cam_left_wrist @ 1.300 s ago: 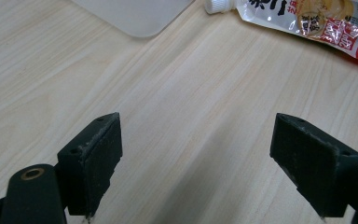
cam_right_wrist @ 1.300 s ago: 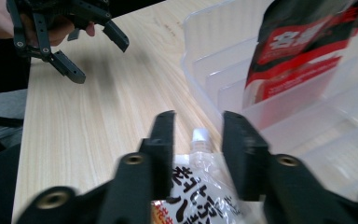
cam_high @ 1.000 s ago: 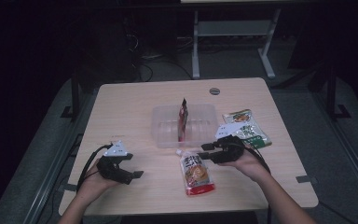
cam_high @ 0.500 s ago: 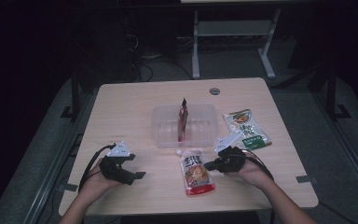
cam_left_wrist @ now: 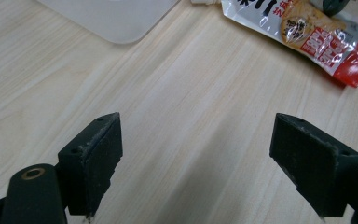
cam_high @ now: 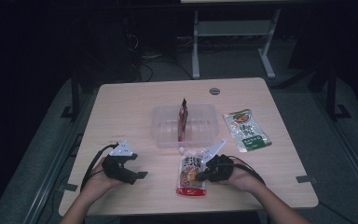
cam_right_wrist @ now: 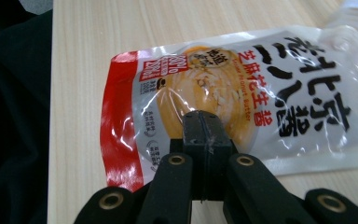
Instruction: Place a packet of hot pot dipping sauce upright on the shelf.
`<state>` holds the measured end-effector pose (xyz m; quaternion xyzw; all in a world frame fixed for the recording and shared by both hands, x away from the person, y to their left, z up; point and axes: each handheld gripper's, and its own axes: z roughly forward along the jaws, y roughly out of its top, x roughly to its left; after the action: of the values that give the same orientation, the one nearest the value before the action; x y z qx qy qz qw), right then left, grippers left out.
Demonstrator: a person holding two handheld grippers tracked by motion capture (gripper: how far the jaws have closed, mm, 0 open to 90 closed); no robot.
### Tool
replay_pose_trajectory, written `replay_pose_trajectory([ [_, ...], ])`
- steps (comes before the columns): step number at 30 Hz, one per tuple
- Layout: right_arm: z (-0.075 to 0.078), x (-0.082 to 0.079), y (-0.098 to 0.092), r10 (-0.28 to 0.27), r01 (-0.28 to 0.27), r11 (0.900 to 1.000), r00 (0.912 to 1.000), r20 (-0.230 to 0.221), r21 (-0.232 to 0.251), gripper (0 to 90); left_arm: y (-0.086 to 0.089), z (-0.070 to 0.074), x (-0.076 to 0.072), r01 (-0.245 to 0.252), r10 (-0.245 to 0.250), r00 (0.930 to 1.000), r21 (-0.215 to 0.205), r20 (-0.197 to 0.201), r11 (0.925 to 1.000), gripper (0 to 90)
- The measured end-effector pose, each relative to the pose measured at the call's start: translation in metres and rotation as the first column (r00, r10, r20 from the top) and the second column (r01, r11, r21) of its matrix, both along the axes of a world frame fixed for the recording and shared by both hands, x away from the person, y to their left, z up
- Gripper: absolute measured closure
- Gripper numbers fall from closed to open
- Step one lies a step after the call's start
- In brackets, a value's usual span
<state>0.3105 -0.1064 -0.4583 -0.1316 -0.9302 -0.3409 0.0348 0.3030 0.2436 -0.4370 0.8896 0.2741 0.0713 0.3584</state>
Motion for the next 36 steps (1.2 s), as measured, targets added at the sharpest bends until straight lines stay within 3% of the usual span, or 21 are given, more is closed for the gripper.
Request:
replay_pose_trajectory([
  [9, -0.002, -0.006, 0.029, 0.061, -0.061, 0.998, 0.9982, -0.004, 0.025, 90.0, -0.003, -0.001, -0.001, 0.001, -0.001, 1.0, -0.01, -0.008, 1.0, 16.9],
  [15, -0.002, -0.011, 0.053, 0.102, -0.102, 0.994, 0.9946, 0.021, 0.031, 90.0, -0.005, 0.0, -0.002, 0.011, -0.012, 0.9998, -0.03, -0.016, 0.9995, 21.7],
  [18, 0.0, -0.011, 0.053, 0.101, -0.103, 0.994, 0.9942, 0.036, 0.04, 90.0, -0.006, 0.001, -0.003, 0.018, -0.019, 0.9997, -0.03, -0.016, 0.9994, 24.4],
  [21, 0.005, -0.007, 0.045, 0.07, -0.071, 0.995, 0.9972, 0.027, 0.065, 89.7, -0.009, 0.003, -0.006, 0.026, -0.026, 0.9996, -0.044, -0.013, 0.9987, 34.2],
  [23, 0.009, -0.003, 0.038, 0.037, -0.04, 0.997, 0.9988, 0.033, 0.07, 85.4, -0.013, 0.004, -0.007, 0.035, -0.035, 0.9993, -0.042, -0.012, 0.9985, 46.8],
  [26, 0.014, 0.001, 0.023, -0.014, 0.011, 0.996, 0.9991, 0.039, 0.087, 83.0, -0.022, 0.005, -0.009, 0.046, -0.049, 0.9972, -0.063, -0.056, 0.997, 65.8],
  [29, 0.018, 0.007, 0.005, -0.083, 0.079, 0.993, 0.9956, 0.044, 0.092, 83.8, -0.035, 0.005, -0.012, 0.088, -0.093, 0.9919, -0.063, -0.086, 0.9941, 81.6],
  [32, 0.02, 0.015, -0.011, -0.154, 0.15, 0.984, 0.9872, 0.04, 0.095, 89.6, -0.052, 0.003, -0.018, 0.13, -0.137, 0.985, -0.072, -0.105, 0.9889, 89.5],
  [36, 0.018, 0.024, -0.024, -0.207, 0.204, 0.975, 0.9781, 0.022, 0.093, 89.9, -0.077, 0.0, -0.027, 0.188, -0.194, 0.973, -0.057, -0.125, 0.9805, 89.7],
])
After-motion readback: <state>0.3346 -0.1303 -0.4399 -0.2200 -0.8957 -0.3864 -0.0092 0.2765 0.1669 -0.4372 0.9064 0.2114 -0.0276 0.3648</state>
